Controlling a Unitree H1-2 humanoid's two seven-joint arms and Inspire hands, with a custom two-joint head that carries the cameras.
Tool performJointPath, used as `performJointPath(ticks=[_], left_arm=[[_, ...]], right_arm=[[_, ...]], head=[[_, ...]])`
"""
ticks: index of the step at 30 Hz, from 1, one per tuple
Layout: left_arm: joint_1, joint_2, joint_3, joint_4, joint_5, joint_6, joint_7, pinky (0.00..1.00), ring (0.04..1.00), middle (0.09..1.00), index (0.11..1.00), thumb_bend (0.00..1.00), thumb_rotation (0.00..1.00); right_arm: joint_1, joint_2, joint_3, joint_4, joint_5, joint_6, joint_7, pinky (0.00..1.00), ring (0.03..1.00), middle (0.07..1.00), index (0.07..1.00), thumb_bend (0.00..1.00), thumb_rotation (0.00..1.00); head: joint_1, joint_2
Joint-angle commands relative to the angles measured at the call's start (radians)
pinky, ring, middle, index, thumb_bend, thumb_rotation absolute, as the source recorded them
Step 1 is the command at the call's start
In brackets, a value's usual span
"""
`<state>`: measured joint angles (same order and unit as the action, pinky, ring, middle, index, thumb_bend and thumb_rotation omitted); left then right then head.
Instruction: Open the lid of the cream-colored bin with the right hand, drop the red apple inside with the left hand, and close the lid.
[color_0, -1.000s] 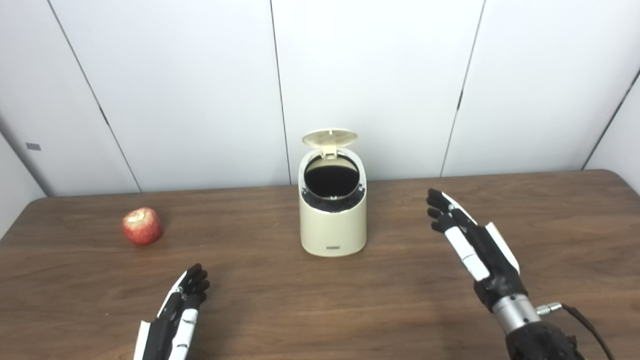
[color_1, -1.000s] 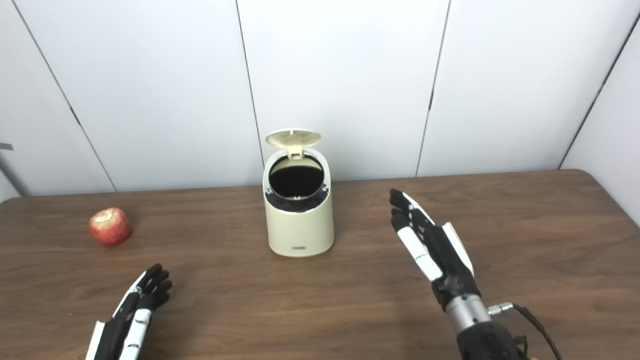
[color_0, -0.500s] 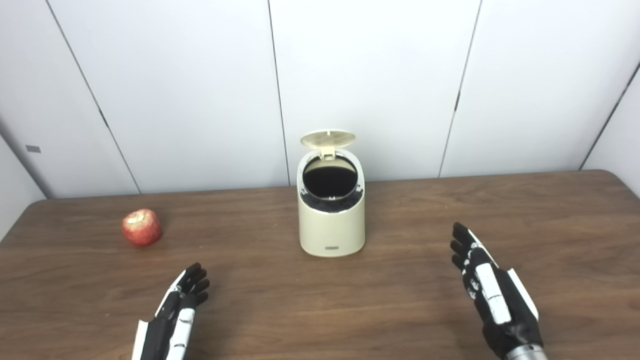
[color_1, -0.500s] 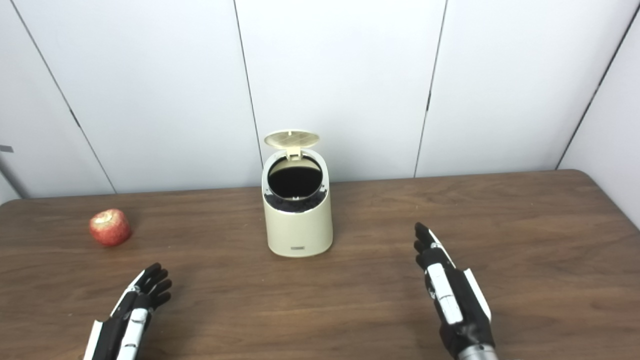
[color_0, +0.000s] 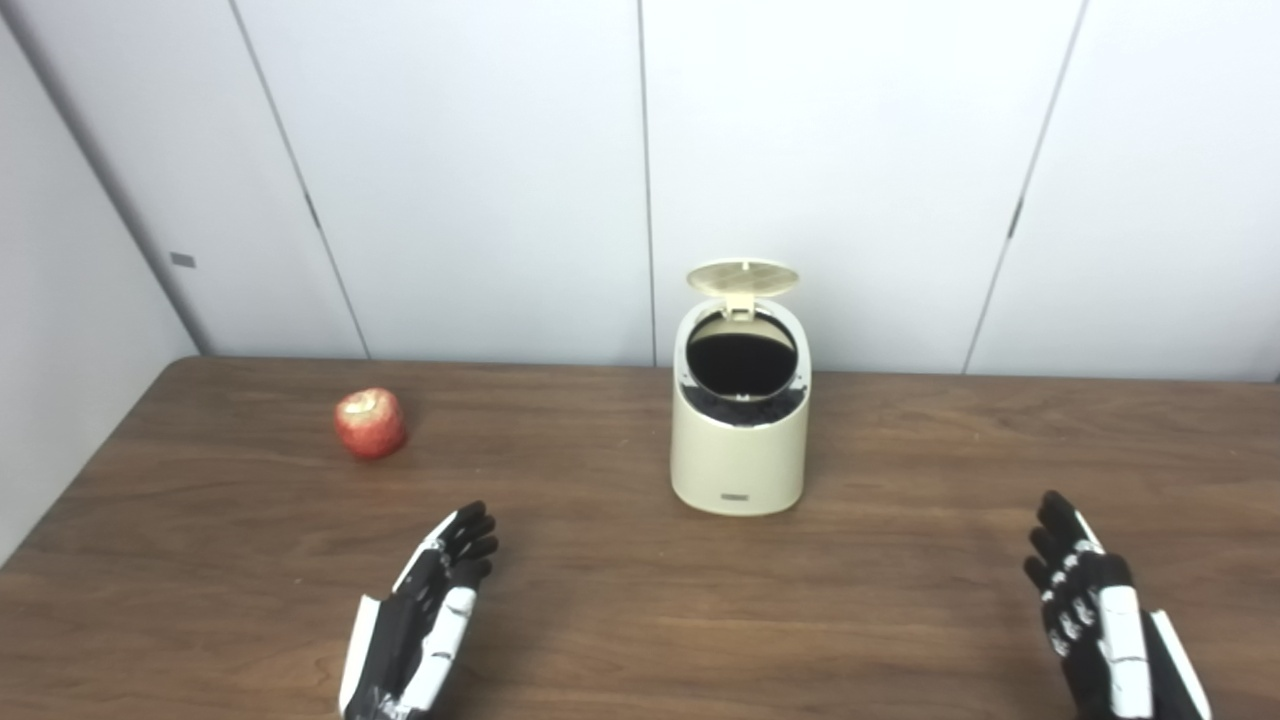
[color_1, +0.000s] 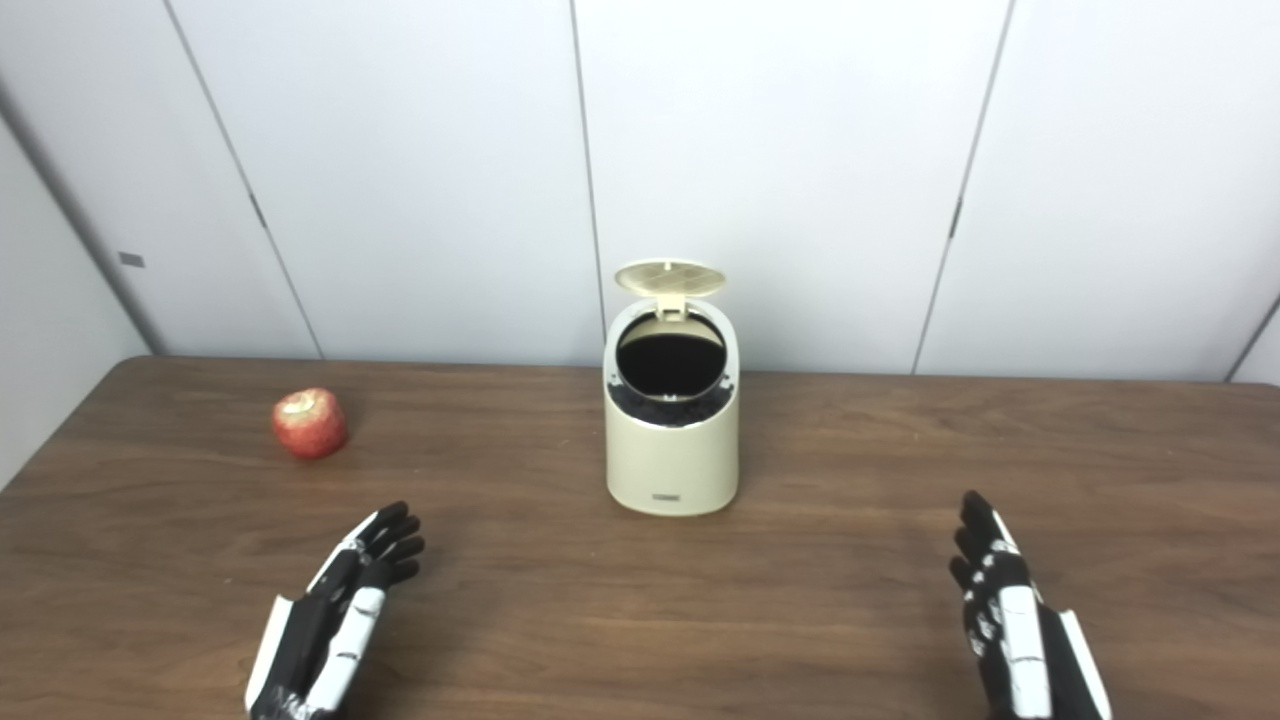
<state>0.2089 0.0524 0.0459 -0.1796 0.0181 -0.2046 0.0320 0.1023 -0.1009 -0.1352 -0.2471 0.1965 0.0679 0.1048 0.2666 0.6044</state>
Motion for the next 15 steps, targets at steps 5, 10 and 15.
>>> performJointPath(ticks=[5,10,15], left_arm=[[0.046,-0.077,-0.048,0.011,0.028,-0.010,0.033,0.83,0.842,0.865,0.895,0.57,0.72],[0.043,-0.090,-0.069,-0.033,0.065,0.022,0.065,0.77,0.841,0.873,0.904,0.57,0.65],[0.055,-0.079,-0.058,-0.133,0.112,0.113,0.102,0.75,0.841,0.877,0.907,0.58,0.54]], right_arm=[[-0.009,-0.039,-0.023,-0.027,0.048,-0.031,0.018,1.00,0.998,0.986,0.942,0.45,0.93],[-0.010,-0.054,-0.021,-0.051,0.068,0.002,0.021,0.99,0.984,0.976,0.936,0.48,0.91],[-0.012,-0.078,-0.014,-0.046,0.092,-0.009,0.052,0.96,0.973,0.977,0.955,0.54,0.91]], head=[[0.091,-0.004],[0.157,-0.009],[0.185,-0.011]])
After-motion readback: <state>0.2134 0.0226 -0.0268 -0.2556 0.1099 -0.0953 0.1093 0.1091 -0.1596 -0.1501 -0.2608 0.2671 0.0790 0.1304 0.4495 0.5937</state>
